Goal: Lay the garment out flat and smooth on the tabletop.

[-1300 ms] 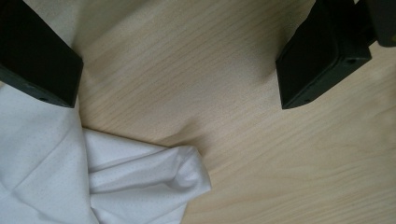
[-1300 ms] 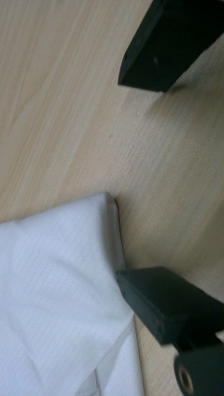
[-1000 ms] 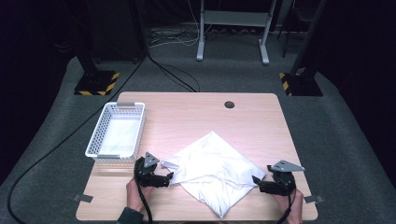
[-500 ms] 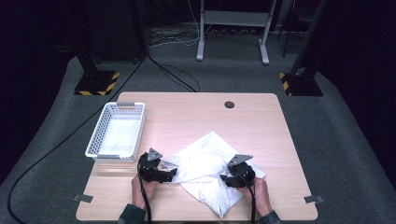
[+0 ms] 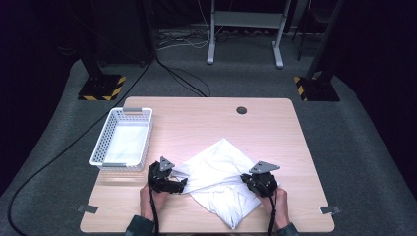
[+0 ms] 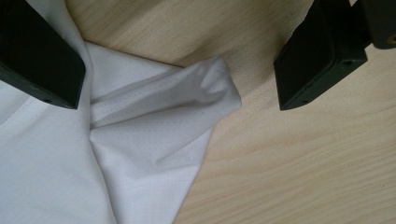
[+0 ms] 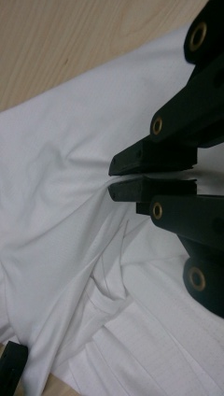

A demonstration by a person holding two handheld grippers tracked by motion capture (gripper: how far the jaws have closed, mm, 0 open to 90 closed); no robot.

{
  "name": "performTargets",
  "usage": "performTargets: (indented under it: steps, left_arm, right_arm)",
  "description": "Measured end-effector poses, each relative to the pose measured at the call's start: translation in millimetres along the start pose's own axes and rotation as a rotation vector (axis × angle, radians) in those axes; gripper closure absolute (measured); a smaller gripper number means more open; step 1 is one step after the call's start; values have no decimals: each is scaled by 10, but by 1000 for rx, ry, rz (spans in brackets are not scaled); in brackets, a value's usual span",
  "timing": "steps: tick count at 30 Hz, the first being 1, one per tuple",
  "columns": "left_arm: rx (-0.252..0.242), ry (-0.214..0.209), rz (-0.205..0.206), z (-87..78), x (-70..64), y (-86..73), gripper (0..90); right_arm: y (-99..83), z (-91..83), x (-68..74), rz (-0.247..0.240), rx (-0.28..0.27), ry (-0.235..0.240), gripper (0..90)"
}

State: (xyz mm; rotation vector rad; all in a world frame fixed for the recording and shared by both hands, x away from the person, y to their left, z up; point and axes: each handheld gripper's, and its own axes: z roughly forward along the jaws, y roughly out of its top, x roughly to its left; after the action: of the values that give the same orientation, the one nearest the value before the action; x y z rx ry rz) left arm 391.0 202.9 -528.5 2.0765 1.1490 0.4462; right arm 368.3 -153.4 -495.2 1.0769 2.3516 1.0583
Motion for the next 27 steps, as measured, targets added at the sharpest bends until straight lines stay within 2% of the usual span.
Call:
performTargets:
  steps: [2, 4, 6, 11, 14, 16, 19, 23, 25, 26, 27]
  left_arm:
    - [0, 5, -3, -1, 1, -1, 21]
    - [-1, 5, -6, -4, 5, -2, 22]
    - [-4, 1, -13, -7, 13, -4, 22]
    - [8, 20, 7, 3, -12, 1, 20]
    - [7, 18, 6, 3, -11, 0, 21]
    - [6, 18, 5, 3, -11, 0, 21]
    - [6, 19, 6, 4, -11, 1, 21]
    - [7, 19, 6, 3, -12, 1, 21]
    - [5, 19, 6, 4, -12, 1, 21]
    - [6, 19, 6, 4, -12, 1, 20]
    - [6, 19, 7, 4, -12, 1, 20]
  right_arm:
    - [-10, -33, -28, 12, -7, -9, 859]
    - [-23, -72, -60, 15, -11, -46, 862]
    - [-43, -128, -126, 38, -26, -52, 862]
    - [-98, -273, -289, 89, -57, -97, 850]
    - [-132, -350, -377, 108, -62, -160, 835]
    - [-143, -383, -409, 113, -58, -193, 771]
    - [-121, -402, -399, 121, -73, -166, 614]
    - [-7, -309, -239, 85, -82, -76, 442]
    - [74, -188, -105, 39, -55, -39, 398]
    - [116, -108, -39, 15, -31, -33, 355]
    - [154, -24, 20, -7, -3, -38, 363]
